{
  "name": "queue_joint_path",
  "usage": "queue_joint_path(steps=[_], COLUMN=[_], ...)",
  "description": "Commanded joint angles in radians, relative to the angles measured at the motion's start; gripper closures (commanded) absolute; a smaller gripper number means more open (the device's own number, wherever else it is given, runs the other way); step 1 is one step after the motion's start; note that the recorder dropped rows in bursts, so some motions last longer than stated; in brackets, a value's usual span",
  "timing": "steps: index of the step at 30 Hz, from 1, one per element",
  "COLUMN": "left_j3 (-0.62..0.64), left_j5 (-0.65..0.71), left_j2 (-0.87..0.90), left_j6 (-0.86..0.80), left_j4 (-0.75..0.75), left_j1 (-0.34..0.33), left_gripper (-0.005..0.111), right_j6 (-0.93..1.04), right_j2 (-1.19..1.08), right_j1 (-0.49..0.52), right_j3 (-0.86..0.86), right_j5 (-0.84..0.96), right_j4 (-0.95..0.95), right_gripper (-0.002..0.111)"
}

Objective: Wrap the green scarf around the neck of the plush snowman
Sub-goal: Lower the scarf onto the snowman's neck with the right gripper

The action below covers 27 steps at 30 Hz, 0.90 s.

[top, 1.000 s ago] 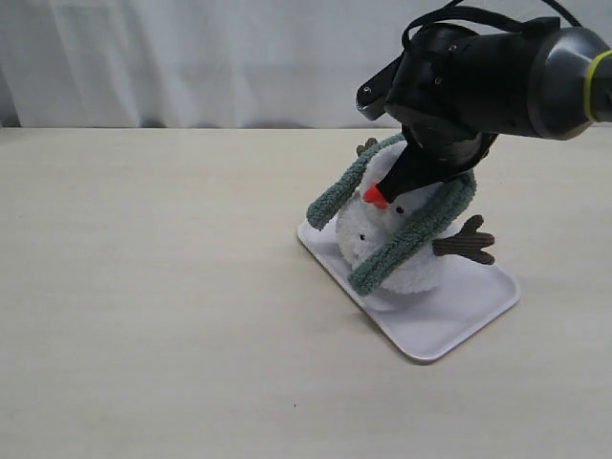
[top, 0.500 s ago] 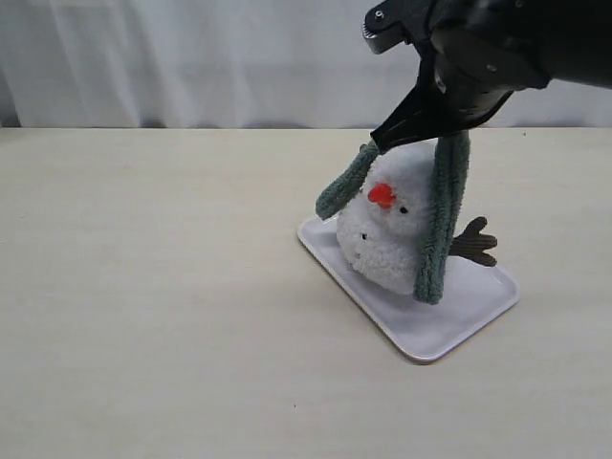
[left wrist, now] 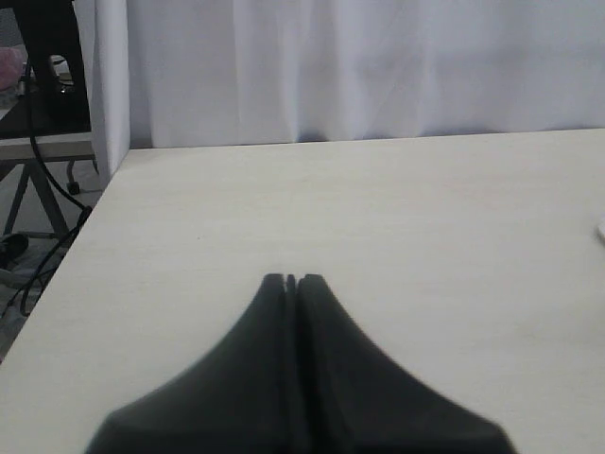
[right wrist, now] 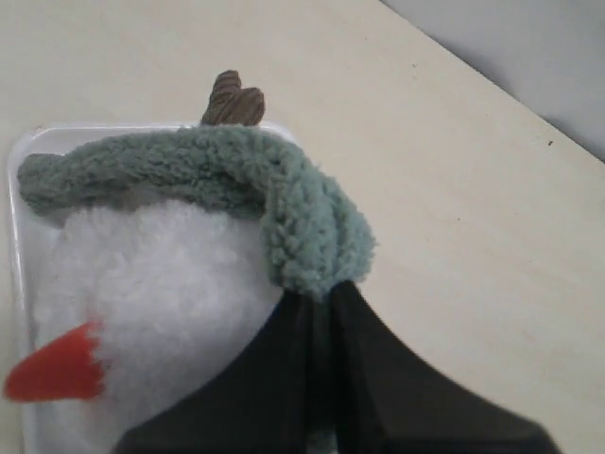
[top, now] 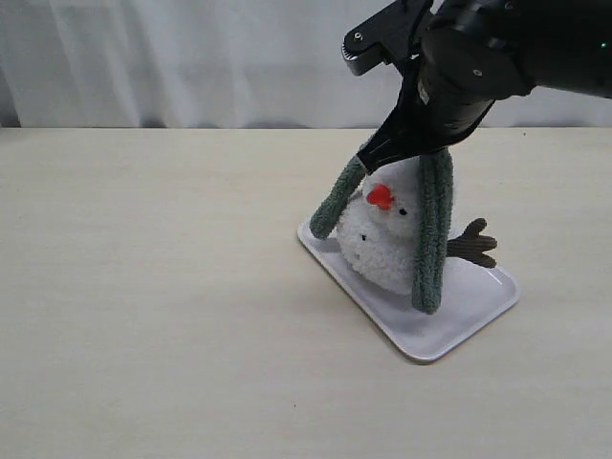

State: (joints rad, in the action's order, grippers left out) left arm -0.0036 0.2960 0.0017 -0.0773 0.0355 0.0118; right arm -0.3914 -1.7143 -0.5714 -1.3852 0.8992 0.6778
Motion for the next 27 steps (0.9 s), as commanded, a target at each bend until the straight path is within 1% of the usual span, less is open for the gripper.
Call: queue_joint_path(steps=[1, 4, 10, 15, 19, 22, 26, 27], left_j3=[0.004, 0.004, 0.004, 0.004, 0.004, 0.004, 0.004, 0.004], left_j5=[-0.011, -0.011, -0.011, -0.011, -0.011, -0.011, -0.011, -0.011], left_j2=[-0.002, -0.002, -0.002, -0.002, -0.002, -0.002, -0.002, -0.002], left_j6=[0.002, 0.002, 0.002, 0.002, 0.002, 0.002, 0.002, 0.002], left_j4=[0.002, 0.002, 0.002, 0.002, 0.002, 0.004, 0.004, 0.004], left_j1=[-0.005, -0.005, -0.005, -0.005, -0.005, -0.005, -0.005, -0.005], left_gripper=[0.107, 0.107, 0.107, 0.107, 0.107, 0.107, 0.107, 0.107], right_j6=[-0.039, -0.044, -0.049, -0.058, -0.073, -0.073, -0.073, -0.073], right_j2=[-0.025, -0.041, -0.05, -0.056, -0.056, -0.056, -0.056, -0.056], right_j1=[0.001, 0.004, 0.027, 0.029, 0.038, 0.038, 0.038, 0.038], right_j3=[0.003, 0.003, 0.003, 0.003, 0.003, 0.003, 0.003, 0.003], right_j5=[0.054, 0.097, 0.121, 0.102, 0.069, 0.067, 0.086, 0.103], right_j4=[0.086, 0.118, 0.123, 0.123, 0.077, 0.077, 0.077, 0.077], right_gripper=[0.104, 0.104, 0.104, 0.104, 0.102, 0.094, 0.075, 0.069])
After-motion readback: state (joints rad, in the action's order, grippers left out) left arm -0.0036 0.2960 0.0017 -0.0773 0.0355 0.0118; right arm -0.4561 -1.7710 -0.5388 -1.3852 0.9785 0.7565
